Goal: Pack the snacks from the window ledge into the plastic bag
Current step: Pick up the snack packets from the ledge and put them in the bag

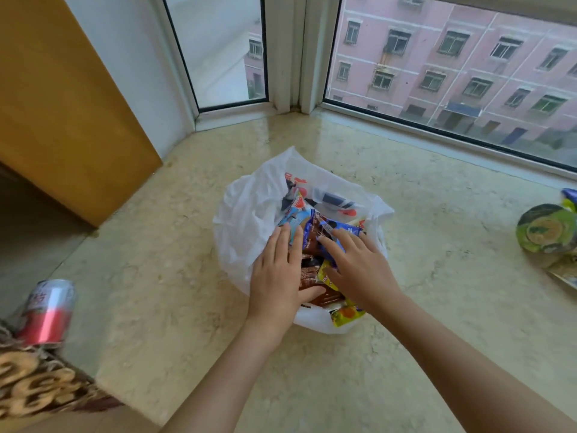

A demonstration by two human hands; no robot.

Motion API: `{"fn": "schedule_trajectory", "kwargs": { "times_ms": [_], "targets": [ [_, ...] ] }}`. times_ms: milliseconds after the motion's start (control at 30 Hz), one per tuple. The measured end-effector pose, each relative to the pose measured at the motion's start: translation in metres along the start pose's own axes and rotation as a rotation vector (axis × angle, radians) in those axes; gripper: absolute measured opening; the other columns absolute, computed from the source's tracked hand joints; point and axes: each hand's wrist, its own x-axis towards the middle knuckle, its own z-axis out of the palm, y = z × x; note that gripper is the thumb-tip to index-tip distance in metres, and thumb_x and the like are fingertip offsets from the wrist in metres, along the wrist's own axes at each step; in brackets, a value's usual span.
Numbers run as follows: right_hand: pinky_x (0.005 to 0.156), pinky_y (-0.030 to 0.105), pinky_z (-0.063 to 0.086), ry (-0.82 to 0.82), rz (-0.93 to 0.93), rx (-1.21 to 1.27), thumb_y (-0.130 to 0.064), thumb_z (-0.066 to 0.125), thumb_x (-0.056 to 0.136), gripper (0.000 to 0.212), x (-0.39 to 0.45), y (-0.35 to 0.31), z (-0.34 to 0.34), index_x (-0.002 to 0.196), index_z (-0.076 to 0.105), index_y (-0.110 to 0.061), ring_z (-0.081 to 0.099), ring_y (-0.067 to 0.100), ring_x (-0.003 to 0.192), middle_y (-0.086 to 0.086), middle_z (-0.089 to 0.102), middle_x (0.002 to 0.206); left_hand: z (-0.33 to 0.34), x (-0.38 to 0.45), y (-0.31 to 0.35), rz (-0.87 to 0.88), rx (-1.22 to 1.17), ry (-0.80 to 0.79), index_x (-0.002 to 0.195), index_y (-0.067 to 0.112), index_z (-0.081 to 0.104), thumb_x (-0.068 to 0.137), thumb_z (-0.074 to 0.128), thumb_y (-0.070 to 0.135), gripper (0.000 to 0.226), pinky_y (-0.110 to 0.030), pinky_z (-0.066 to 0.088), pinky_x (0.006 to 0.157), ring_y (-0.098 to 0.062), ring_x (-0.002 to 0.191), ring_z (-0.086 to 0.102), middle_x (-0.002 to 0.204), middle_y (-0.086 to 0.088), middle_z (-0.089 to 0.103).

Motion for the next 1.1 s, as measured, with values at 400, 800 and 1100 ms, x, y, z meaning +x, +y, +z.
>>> {"fn": "schedule_trajectory", "kwargs": {
  "times_ms": [400, 800, 1100],
  "targets": [
    [0.102, 0.051, 0.042, 0.075, 0.199, -0.063, -0.033, 0.072, 0.078, 0.069, -0.108, 0.104, -0.049, 0.139, 0.046, -0.015, 0.049, 0.034, 0.128, 0.016, 0.045, 0.144, -0.008, 0.021, 0.118, 0.312, 0.013, 0.091, 0.142, 0.013, 0.045, 0.058, 0.078, 0.059, 0.102, -0.042, 0.047, 0.096, -0.028, 0.129, 0.05, 0.143, -0.012, 0.048],
    [0.092, 0.05, 0.047, -0.021, 0.576, -0.151, -0.035, 0.069, 0.072, 0.062, -0.314, 0.282, -0.084, 0.129, 0.051, -0.017, 0.058, 0.036, 0.113, 0.017, 0.055, 0.133, 0.058, 0.019, 0.337, 0.655, 0.016, -0.064, 0.129, 0.012, 0.059, 0.042, 0.091, 0.048, 0.099, -0.04, 0.053, 0.083, -0.03, 0.117, 0.059, 0.131, -0.013, 0.059],
    [0.103, 0.05, 0.035, -0.085, 0.712, -0.079, -0.037, 0.066, 0.077, 0.057, -0.459, 0.391, -0.079, 0.129, 0.055, -0.015, 0.054, 0.033, 0.12, 0.015, 0.052, 0.137, 0.127, -0.025, 0.501, 0.758, 0.062, -0.199, 0.125, 0.014, 0.063, 0.038, 0.09, 0.051, 0.098, -0.036, 0.054, 0.08, -0.028, 0.112, 0.062, 0.127, -0.012, 0.062]
  ]
}}
